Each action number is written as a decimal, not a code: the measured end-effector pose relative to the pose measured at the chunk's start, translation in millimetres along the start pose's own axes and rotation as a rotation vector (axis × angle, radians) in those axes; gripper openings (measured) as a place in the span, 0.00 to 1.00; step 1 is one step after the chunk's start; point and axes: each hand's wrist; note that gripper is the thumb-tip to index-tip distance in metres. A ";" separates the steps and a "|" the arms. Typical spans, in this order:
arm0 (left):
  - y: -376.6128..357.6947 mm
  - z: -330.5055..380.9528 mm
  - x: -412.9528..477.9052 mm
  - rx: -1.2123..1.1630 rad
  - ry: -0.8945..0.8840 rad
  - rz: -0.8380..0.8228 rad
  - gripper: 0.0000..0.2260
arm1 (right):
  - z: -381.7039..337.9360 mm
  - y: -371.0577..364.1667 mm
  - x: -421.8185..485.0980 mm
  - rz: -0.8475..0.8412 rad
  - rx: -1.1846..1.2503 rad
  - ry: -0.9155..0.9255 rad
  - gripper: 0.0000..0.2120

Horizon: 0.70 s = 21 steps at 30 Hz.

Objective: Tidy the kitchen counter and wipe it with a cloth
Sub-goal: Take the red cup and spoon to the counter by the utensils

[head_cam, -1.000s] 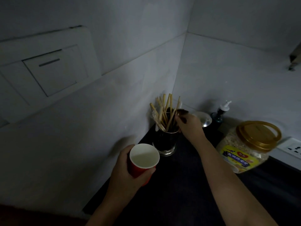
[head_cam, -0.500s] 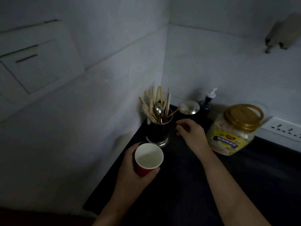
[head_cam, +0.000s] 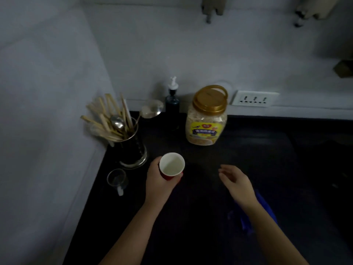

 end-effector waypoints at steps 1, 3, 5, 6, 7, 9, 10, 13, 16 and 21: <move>-5.0 0.1 6.4 0.007 -0.009 0.007 0.30 | 5.0 3.9 -2.3 0.014 0.006 -0.023 0.14; -13.5 0.0 19.3 0.006 -0.022 0.020 0.30 | 14.1 10.3 -6.2 0.049 0.016 -0.063 0.14; -20.5 1.4 32.1 -0.003 -0.028 0.038 0.30 | 20.1 14.3 -9.7 0.074 0.013 -0.089 0.14; -23.9 2.1 38.5 -0.007 -0.029 0.046 0.30 | 22.3 15.5 -10.7 0.087 0.007 -0.093 0.14; -27.4 3.4 44.5 -0.007 -0.033 0.051 0.30 | 23.8 16.3 -11.1 0.102 0.001 -0.092 0.14; -35.9 6.6 56.1 0.002 -0.049 0.062 0.31 | 26.2 17.9 -9.8 0.124 -0.003 -0.096 0.14; -40.3 7.8 62.1 0.010 -0.060 0.072 0.31 | 27.0 18.7 -8.2 0.124 -0.001 -0.105 0.14; -49.5 7.8 81.0 0.021 -0.066 0.118 0.32 | 29.0 20.7 -1.1 0.112 0.006 -0.123 0.15; -51.7 1.4 97.4 0.018 -0.040 0.149 0.32 | 30.0 20.5 5.2 0.112 0.001 -0.138 0.15; -54.5 -5.5 105.8 0.059 -0.042 0.113 0.32 | 28.4 15.9 11.7 0.104 -0.002 -0.146 0.16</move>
Point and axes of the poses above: each hand's wrist, its own x-axis towards the middle knuckle, its own y-axis out of the back of the hand, z = x × y, and after that the axes turned 1 degree about -z, right-handed
